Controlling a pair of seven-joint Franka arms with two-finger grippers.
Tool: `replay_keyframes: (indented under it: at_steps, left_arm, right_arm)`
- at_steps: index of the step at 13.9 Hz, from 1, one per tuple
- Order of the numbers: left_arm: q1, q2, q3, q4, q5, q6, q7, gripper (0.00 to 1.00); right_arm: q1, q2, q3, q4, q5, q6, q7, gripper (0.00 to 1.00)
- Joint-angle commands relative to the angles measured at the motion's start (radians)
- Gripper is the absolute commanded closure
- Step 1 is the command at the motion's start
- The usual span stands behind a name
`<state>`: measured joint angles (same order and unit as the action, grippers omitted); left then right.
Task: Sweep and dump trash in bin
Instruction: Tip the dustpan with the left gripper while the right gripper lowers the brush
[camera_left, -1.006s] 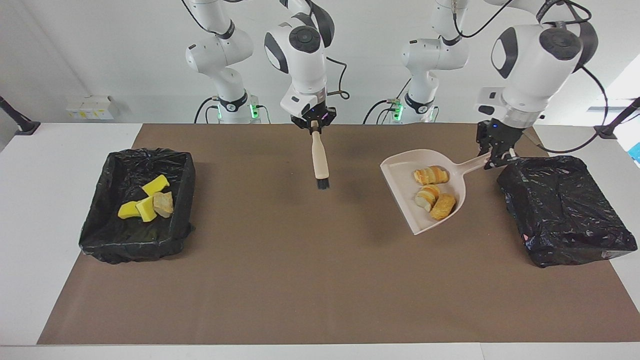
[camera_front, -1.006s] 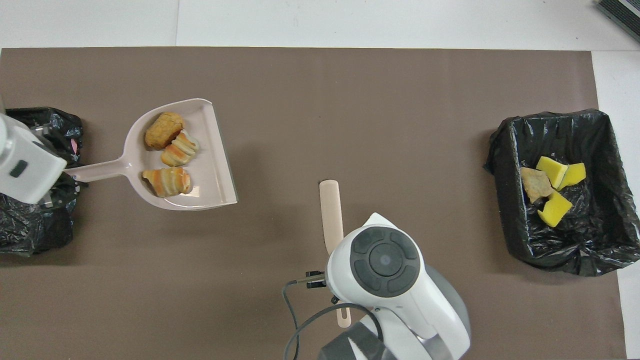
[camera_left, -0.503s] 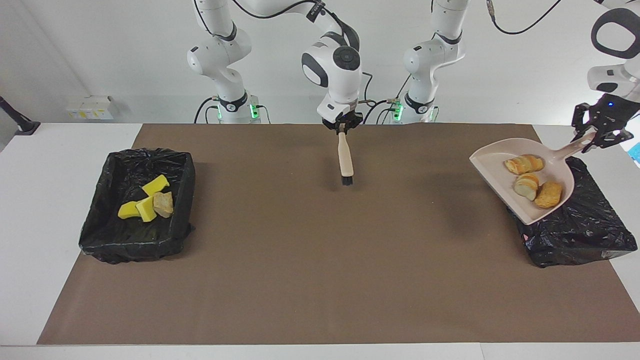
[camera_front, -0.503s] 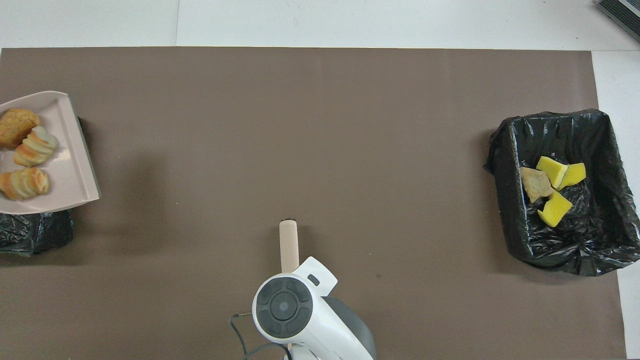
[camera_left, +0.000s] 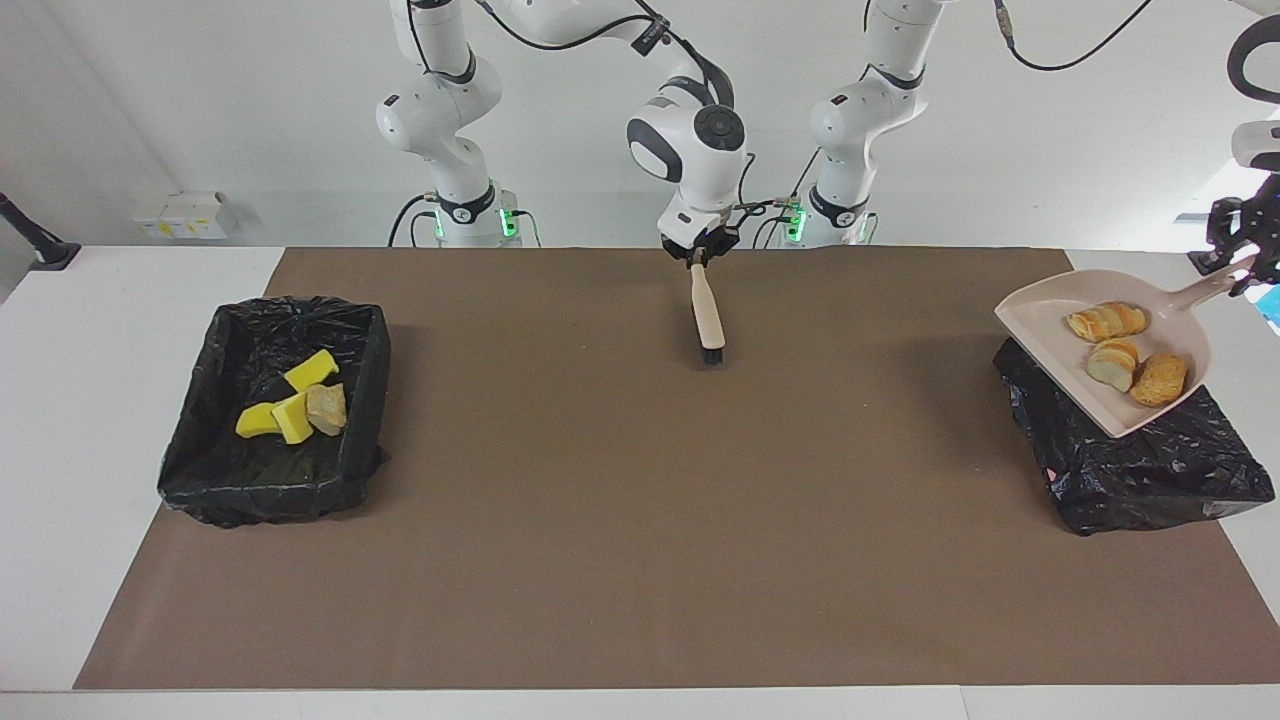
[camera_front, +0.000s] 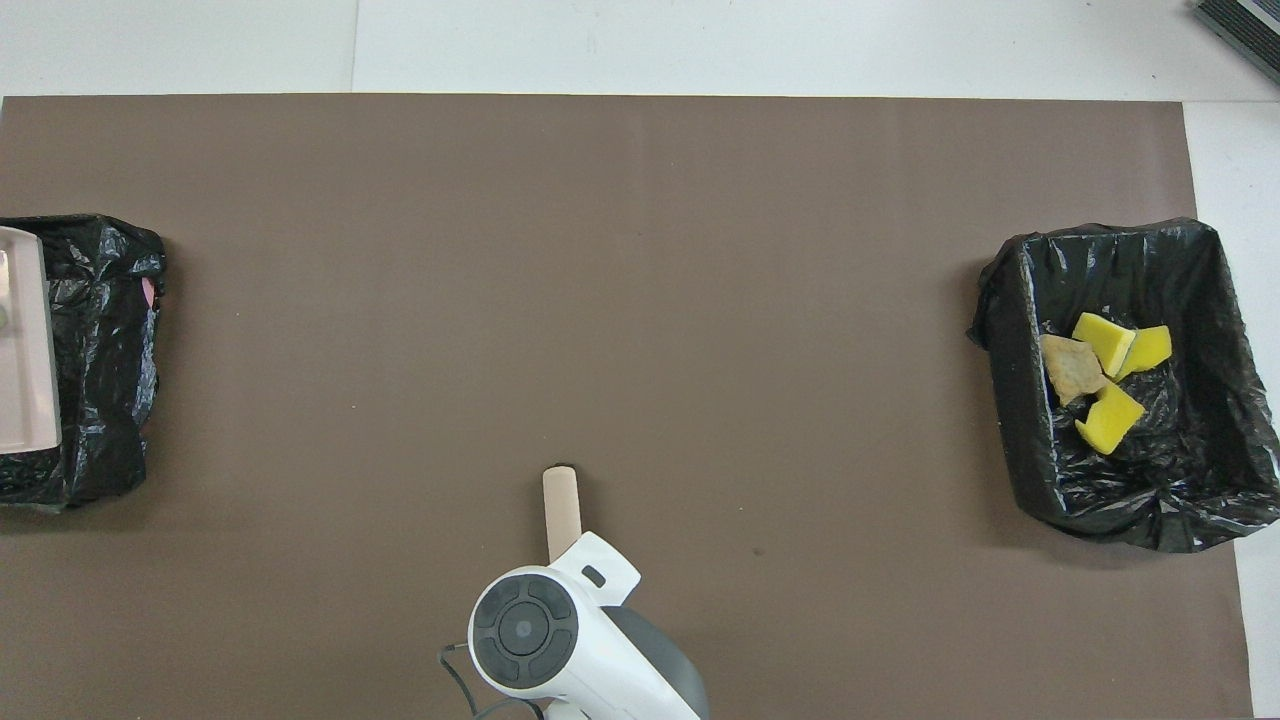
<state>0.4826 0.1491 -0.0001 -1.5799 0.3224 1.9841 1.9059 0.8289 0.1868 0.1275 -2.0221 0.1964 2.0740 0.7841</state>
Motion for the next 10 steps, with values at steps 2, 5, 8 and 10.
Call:
replay_keyframes:
  at_steps: [2,5,8,10]
  left_arm:
    - [0.011,0.021,-0.006,0.018,0.2,0.056,0.051,1.0]
    - [-0.018,0.017,-0.011,-0.012,0.352,0.045,0.07,1.0]
    - [-0.033,0.017,-0.009,-0.006,0.459,0.05,0.055,1.0]
    - [-0.039,0.017,-0.009,0.011,0.527,0.059,0.044,1.0]
  right_arm:
    - [-0.04,-0.018,-0.009,0.101,-0.009,-0.136,0.0,0.0]
    - [-0.125,-0.061,-0.008,0.153,-0.037,-0.172,-0.066,0.0]
    - [-0.242,-0.084,-0.012,0.273,-0.07,-0.351,-0.263,0.0]
    - [-0.303,-0.087,-0.015,0.334,-0.109,-0.42,-0.356,0.0]
